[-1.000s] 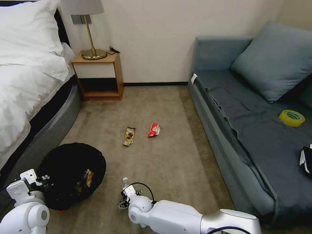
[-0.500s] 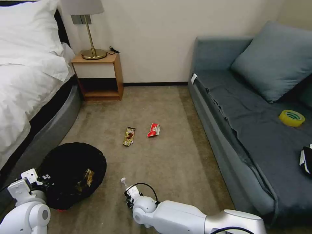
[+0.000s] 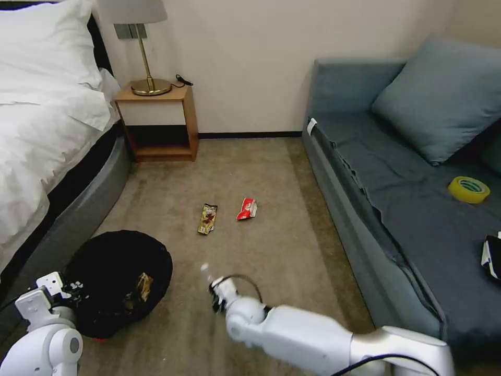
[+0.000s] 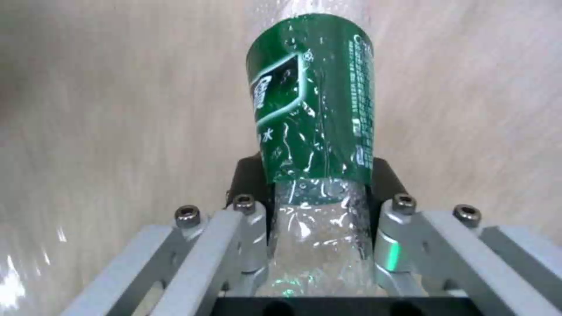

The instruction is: Pick up the trash bin, then pick up the garbage on the floor and place it into the trash bin.

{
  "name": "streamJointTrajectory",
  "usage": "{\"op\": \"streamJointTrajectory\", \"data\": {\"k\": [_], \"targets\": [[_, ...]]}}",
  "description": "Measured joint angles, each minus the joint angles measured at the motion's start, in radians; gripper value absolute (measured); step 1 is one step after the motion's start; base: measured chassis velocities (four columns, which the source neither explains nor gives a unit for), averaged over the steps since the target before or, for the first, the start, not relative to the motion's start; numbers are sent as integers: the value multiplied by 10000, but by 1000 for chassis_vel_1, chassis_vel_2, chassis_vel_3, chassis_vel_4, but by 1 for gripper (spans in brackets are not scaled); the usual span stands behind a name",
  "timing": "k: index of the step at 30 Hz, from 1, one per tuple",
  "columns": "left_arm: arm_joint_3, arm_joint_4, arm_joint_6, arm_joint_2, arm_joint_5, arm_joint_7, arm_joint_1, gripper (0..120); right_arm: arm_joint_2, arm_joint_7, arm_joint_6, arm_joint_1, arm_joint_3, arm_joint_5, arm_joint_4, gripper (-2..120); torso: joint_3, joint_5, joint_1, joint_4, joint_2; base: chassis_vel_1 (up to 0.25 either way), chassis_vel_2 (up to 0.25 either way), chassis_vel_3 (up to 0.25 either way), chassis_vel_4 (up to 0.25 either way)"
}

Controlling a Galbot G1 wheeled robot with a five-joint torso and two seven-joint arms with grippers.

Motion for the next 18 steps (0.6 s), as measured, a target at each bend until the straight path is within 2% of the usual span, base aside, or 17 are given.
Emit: {"op": "streamJointTrajectory", "data": {"k": [6, 7, 9, 10, 12, 13, 18], "targets": [[94, -6, 0, 1, 0, -1, 2, 2, -307, 317, -106, 679, 826, 610, 1857, 22, 0, -1, 0, 1, 0, 0, 0, 0, 0], [125, -16, -1, 1, 1, -1, -4, 2, -225, 548, -166, 873, 978, 997, 2585, 22, 0, -2, 0, 1, 1, 0, 0, 0, 0], [135, -19, 0, 2, 1, -1, -7, 2, -150, 660, -174, 961, 1020, 1188, 2909, 22, 0, -1, 0, 1, 1, 0, 0, 0, 0], [162, -20, 3, 0, 2, -1, -18, 2, 109, 970, -196, 1140, 1025, 1715, 3612, 22, -1, -2, 0, 3, 1, 0, 0, 0, 0], [177, -20, 8, -6, 8, -4, -22, 2, 453, 1201, -152, 1259, 749, 2045, 4071, 22, -1, -3, 0, 3, 3, 0, 0, 0, 0], [177, -20, 8, -6, 8, -4, -22, 2, 453, 1201, -152, 1259, 749, 2045, 4071, 22, -1, -3, 0, 3, 3, 0, 0, 0, 0], [238, -41, 13, -32, 33, -5, -7, 2, 1409, 1274, 325, 1289, -167, 1893, 3577, 22, 0, -4, 0, 4, 3, 0, 0, 0, 0]]}}
